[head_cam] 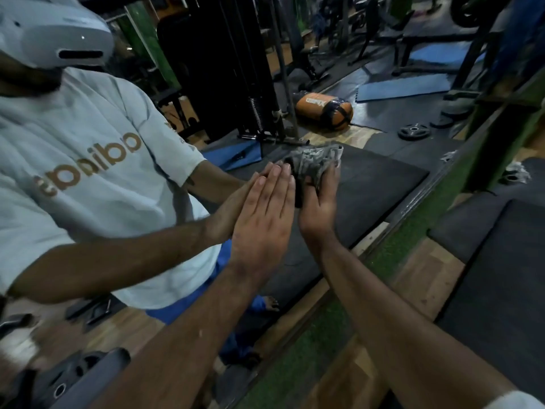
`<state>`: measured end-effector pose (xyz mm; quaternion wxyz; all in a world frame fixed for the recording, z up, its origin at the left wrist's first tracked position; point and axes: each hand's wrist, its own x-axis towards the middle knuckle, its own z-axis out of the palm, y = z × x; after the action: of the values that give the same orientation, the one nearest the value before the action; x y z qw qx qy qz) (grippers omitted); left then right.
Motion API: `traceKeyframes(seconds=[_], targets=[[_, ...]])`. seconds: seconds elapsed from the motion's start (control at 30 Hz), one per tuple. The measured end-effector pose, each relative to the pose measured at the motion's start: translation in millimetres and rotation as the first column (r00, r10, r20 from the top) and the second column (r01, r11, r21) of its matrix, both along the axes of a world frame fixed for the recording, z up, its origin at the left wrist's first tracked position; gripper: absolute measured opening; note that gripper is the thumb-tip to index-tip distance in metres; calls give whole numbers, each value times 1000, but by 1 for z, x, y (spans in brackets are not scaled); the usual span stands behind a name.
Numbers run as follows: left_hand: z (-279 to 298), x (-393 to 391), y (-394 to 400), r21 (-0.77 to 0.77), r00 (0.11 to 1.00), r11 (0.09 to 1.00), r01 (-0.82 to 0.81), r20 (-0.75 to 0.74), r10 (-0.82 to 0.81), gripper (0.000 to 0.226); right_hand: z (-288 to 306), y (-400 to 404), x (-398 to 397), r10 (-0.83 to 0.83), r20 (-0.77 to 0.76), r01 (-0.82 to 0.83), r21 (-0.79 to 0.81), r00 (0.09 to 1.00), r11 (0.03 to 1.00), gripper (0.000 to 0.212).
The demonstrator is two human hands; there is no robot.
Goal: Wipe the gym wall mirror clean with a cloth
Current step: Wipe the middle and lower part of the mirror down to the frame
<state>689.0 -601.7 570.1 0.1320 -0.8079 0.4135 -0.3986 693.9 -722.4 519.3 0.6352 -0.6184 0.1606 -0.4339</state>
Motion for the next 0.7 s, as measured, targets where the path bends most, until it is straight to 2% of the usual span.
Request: traceKeyframes(seconds=[0.03, 0.07, 0.1, 0.17, 0.2, 0.23, 0.3, 0.37, 0.43, 0.47, 0.5, 0.53, 0.6, 0.63, 0.67, 0.7], targets=[[1, 0, 5, -37, 999, 998, 54, -1, -54, 55, -10, 3, -3, -17, -11, 16, -98, 1000, 995, 63], [2, -2, 10, -80, 995, 992, 103, 8, -102, 55, -28, 4, -3, -37, -39, 32, -127, 999, 991, 62], [2, -4, 17, -119, 990, 983, 138, 20, -136, 55, -43, 5, -5, -42, -91, 37, -50, 995, 998, 63], [1, -8, 33, -156, 986, 974, 164, 45, -159, 55, -58, 17, -5, 7, -198, 58, 319, 980, 946, 66], [-1, -9, 40, -159, 987, 974, 159, 61, -151, 56, -55, 24, -5, 31, -205, 62, 434, 978, 899, 67], [-2, -10, 46, -150, 988, 978, 146, 81, -135, 56, -49, 31, -1, 42, -190, 53, 466, 981, 883, 67], [-4, -9, 53, -96, 988, 989, 112, 114, -101, 54, -25, 45, -3, 18, -66, 6, 348, 998, 938, 62], [-5, -5, 55, -66, 986, 994, 82, 148, -71, 50, -9, 61, -8, 14, 41, -19, 115, 999, 993, 56], [-5, -4, 55, -65, 986, 996, 66, 160, -55, 50, -22, 64, -12, -25, 16, 26, -94, 1000, 995, 57], [-5, -6, 55, -63, 986, 996, 56, 159, -45, 51, -36, 62, -13, -43, -8, 41, -135, 999, 990, 59], [-5, -6, 55, -56, 987, 998, 42, 156, -33, 52, -49, 60, -14, -52, -44, 48, -79, 998, 996, 60], [-5, -6, 56, -48, 988, 998, 31, 153, -23, 52, -57, 59, -15, -28, -66, 34, 85, 997, 996, 60], [-6, -4, 56, -32, 990, 999, 19, 140, -14, 55, -53, 58, -13, 19, -128, 40, 446, 992, 894, 59], [-7, -4, 57, -22, 991, 1000, 17, 134, -13, 56, -43, 57, -12, 38, -129, 35, 524, 991, 851, 57], [-7, -4, 57, -16, 991, 1000, 19, 133, -17, 57, -33, 56, -12, 57, -99, 2, 511, 994, 859, 55], [-7, -5, 57, -22, 990, 999, 27, 139, -24, 56, -21, 58, -14, 61, -52, -33, 432, 997, 901, 53]])
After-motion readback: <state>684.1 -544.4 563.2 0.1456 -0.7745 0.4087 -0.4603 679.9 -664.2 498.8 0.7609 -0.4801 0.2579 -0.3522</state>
